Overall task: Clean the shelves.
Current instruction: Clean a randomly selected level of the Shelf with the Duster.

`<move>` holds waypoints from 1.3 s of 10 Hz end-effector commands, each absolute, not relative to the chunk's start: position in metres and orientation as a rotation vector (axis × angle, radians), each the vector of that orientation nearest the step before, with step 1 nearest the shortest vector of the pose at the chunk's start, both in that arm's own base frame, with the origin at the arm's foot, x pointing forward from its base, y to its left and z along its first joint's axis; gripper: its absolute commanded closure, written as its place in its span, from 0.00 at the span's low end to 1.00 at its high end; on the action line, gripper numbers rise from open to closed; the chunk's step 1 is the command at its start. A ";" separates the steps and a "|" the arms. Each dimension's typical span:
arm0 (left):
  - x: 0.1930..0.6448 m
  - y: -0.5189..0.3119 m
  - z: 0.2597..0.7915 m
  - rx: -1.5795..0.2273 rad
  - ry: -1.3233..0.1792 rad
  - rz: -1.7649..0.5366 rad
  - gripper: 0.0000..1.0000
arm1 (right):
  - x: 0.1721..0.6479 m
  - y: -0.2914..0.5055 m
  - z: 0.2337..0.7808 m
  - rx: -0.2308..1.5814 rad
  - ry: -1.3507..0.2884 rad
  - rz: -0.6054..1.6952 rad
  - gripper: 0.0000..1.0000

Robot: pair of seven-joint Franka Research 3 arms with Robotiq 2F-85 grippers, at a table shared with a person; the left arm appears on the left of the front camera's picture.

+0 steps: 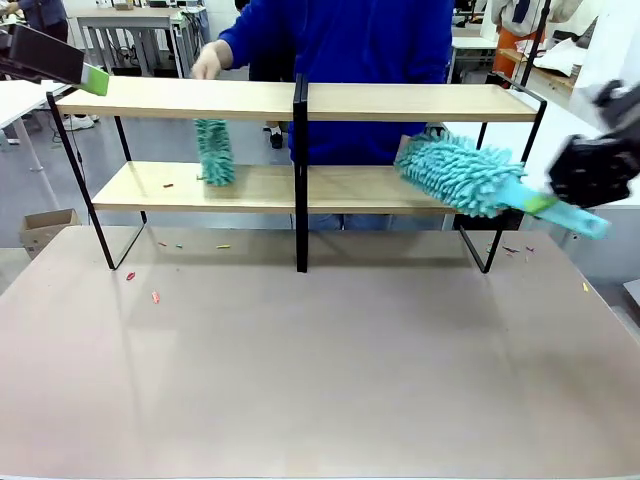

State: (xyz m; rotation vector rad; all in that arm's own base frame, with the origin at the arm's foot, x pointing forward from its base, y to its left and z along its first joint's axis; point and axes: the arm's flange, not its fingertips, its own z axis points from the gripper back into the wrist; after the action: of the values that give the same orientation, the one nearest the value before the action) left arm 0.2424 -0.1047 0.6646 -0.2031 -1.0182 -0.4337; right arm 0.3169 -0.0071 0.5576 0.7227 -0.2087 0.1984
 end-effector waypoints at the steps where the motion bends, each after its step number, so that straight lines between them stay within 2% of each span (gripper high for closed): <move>1: 0.242 -0.104 0.665 -0.206 -1.019 -0.432 0.00 | 0.261 -0.077 0.570 0.963 0.210 0.523 0.88; 2: 0.242 -0.104 0.665 -0.206 -1.019 -0.432 0.00 | 0.232 -0.101 0.575 1.014 0.196 0.617 0.88; 3: 0.242 -0.104 0.665 -0.206 -1.019 -0.432 0.00 | 0.202 -0.124 0.582 1.056 0.114 0.748 0.88; 4: 0.242 -0.104 0.665 -0.206 -1.019 -0.432 0.00 | 0.182 -0.141 0.593 1.103 -0.071 0.882 0.88; 5: 0.242 -0.104 0.665 -0.206 -1.019 -0.432 0.00 | 0.174 -0.153 0.604 1.103 -0.372 0.935 0.88; 6: 0.242 -0.104 0.665 -0.206 -1.019 -0.432 0.00 | 0.178 -0.153 0.610 1.077 -0.568 0.928 0.88; 8: 0.242 -0.104 0.665 -0.206 -1.019 -0.432 0.00 | 0.194 -0.146 0.621 0.994 -0.825 0.837 0.88; 9: 0.242 -0.104 0.665 -0.206 -1.019 -0.432 0.00 | 0.208 -0.135 0.620 0.922 -0.788 0.779 0.88; 10: 0.242 -0.104 0.665 -0.206 -1.019 -0.432 0.00 | 0.176 -0.171 0.633 1.042 -0.667 0.812 0.88; 13: 0.242 -0.104 0.665 -0.206 -1.019 -0.432 0.00 | 0.176 -0.171 0.633 1.042 -0.667 0.812 0.88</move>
State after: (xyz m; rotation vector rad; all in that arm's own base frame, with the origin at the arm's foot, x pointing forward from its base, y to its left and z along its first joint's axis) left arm 0.2428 -0.1046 0.6643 -0.2034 -1.0173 -0.4332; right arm 0.1750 -0.1667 0.6288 1.0568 -0.6599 0.7847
